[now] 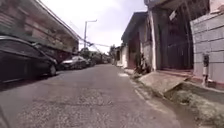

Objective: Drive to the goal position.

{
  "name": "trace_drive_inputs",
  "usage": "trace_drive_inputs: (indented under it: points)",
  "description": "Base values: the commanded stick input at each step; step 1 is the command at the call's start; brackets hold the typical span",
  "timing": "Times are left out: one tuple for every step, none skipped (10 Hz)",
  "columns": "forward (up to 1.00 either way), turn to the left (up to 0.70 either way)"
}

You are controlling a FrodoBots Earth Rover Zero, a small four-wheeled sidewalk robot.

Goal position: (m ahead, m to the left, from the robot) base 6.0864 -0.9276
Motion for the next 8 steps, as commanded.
trace_drive_inputs:
  points:
    - [0.7, 0.03]
    - [0.7, 0.03]
    - [0.7, 0.03]
    - [0.7, 0.03]
    - [0.7, 0.03]
    - [0.7, 0.03]
    - [0.7, 0.03]
    - [0.7, 0.03]
